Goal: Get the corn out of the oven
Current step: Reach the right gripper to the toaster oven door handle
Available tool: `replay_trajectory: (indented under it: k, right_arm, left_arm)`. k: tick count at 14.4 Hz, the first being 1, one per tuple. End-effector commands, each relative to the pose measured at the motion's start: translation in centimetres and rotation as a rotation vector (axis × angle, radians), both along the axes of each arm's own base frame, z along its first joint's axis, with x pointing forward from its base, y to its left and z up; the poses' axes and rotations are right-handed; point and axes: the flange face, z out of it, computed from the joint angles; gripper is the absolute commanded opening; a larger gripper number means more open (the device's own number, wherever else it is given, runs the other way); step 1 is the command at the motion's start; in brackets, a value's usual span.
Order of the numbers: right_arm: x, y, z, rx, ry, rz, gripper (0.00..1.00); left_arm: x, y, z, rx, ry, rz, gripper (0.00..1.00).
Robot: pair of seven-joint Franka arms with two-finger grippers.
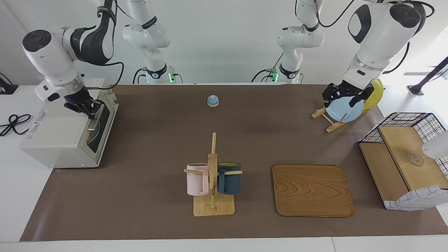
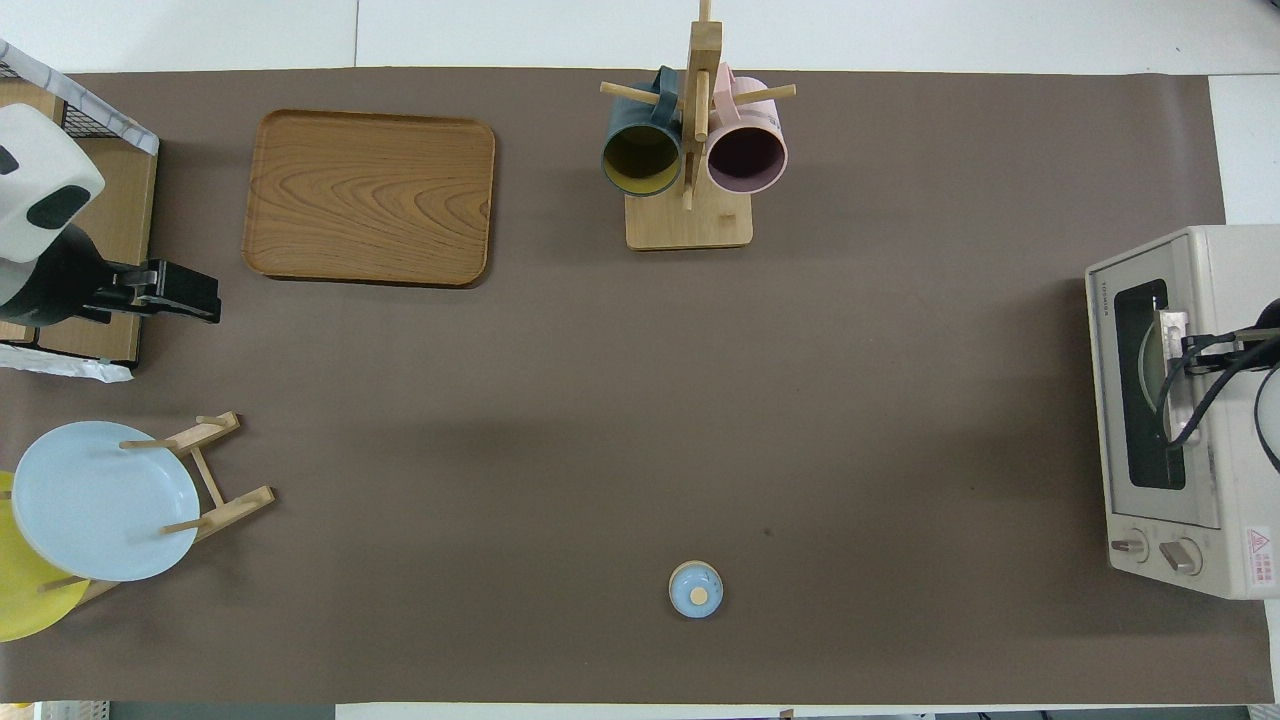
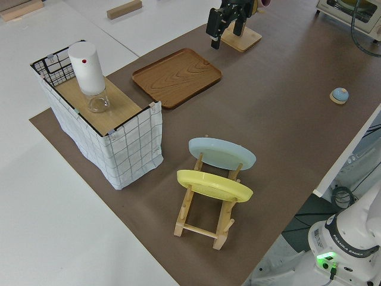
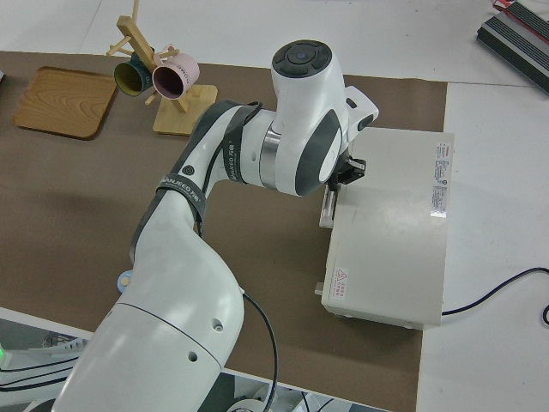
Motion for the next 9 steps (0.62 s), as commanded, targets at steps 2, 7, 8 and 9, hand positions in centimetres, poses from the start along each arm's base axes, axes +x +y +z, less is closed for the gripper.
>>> replay_trajectory:
  k: [2,7,8,9]
  right_arm:
    - [-0.8,-0.8,-1.3,-0.005,0.005,-0.004,0.0]
    - [-0.7,0.7,-1.8,0.01,0.009,-0.041,0.0]
    - [-0.4,2.1,-1.8,0.009,0.007,-0.043,0.0]
    - [-0.2,3.3,-1.8,0.008,0.007,-0.05,0.0]
  left_arm:
    - [-0.5,0.3,0.4,-0.013,-0.009,0.003,1.0]
    - [-0.5,0.3,0.4,-0.013,-0.009,0.003,1.0]
    - [-0.5,0.3,0.4,-0.013,-0.009,0.003,1.0]
    - [-0.5,0.3,0.4,-0.013,-0.01,0.004,1.0]
